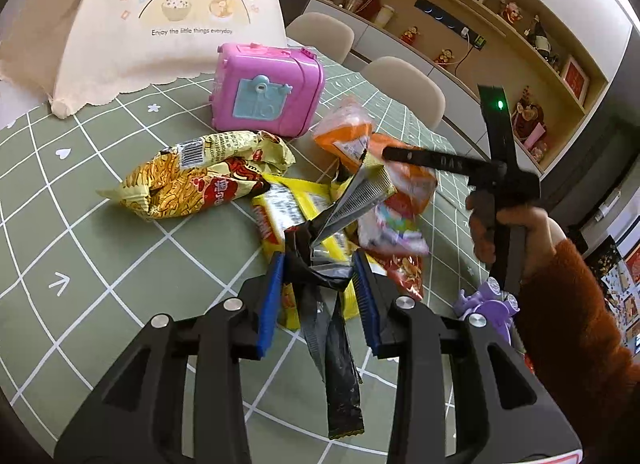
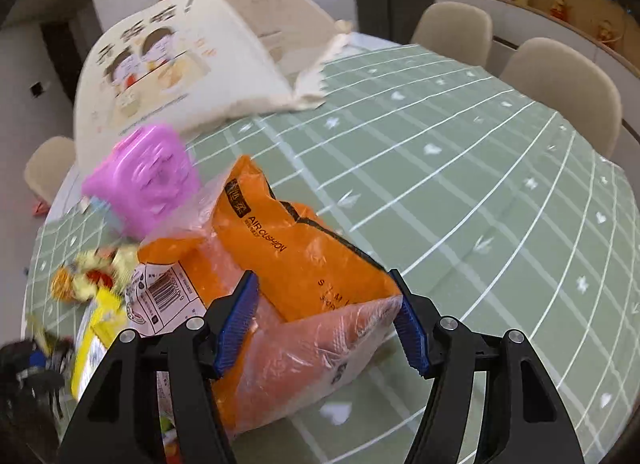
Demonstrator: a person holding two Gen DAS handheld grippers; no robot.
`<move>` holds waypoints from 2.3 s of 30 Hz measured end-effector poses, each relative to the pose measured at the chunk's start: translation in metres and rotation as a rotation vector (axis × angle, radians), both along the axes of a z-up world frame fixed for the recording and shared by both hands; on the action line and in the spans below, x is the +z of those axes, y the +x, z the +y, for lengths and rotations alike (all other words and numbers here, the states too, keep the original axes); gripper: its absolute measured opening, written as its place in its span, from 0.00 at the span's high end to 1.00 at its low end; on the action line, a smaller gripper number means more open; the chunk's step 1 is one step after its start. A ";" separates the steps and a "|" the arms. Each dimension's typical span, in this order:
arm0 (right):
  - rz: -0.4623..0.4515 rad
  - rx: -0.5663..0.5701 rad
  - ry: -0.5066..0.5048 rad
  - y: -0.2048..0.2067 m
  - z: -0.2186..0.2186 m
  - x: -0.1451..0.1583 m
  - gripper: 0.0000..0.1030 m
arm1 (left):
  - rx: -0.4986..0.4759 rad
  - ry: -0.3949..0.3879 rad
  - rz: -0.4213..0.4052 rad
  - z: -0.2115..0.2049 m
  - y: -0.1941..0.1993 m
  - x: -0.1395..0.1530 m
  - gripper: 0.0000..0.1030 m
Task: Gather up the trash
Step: 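Grasp the black-and-silver wrapper with the left gripper while the right gripper grasps the orange plastic bag, then carry the black wrapper and orange bag to the yellow bin and release both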
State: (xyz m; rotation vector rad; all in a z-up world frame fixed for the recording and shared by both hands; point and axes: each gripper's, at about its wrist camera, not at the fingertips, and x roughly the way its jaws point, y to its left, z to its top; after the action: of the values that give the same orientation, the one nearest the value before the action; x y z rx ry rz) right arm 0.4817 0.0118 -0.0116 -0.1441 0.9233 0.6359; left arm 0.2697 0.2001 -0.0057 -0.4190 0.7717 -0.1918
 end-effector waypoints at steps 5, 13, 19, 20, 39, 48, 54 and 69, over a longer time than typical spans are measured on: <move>0.018 0.112 -0.015 -0.029 0.014 -0.009 0.40 | -0.004 -0.001 -0.006 -0.001 0.000 0.001 0.69; -0.042 0.161 -0.085 -0.054 0.020 -0.014 0.40 | 0.014 -0.009 -0.006 0.002 -0.001 -0.001 0.69; -0.050 0.151 -0.080 -0.064 0.016 -0.002 0.55 | 0.024 0.002 -0.013 0.003 -0.002 -0.001 0.69; -0.060 0.137 -0.059 -0.066 0.012 0.005 0.57 | 0.027 0.003 -0.015 0.004 -0.002 0.000 0.69; -0.389 -0.161 0.056 -0.173 -0.103 0.112 0.76 | 0.099 0.081 -0.135 -0.008 -0.026 0.043 0.69; -0.474 -0.274 0.036 -0.229 -0.190 0.119 0.76 | -0.042 0.124 -0.212 -0.095 -0.030 0.081 0.69; -0.518 -0.380 0.013 -0.273 -0.262 0.119 0.76 | -0.205 0.133 -0.222 -0.185 -0.032 0.085 0.69; -0.466 -0.673 -0.066 -0.369 -0.420 0.067 0.76 | -0.611 0.097 -0.107 -0.401 -0.046 0.023 0.69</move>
State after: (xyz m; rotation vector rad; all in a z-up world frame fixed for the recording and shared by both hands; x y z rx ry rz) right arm 0.1130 -0.4087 0.0550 -0.0301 0.4890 -0.0594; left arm 0.2237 -0.2005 0.0175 -0.0685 0.7827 -0.7390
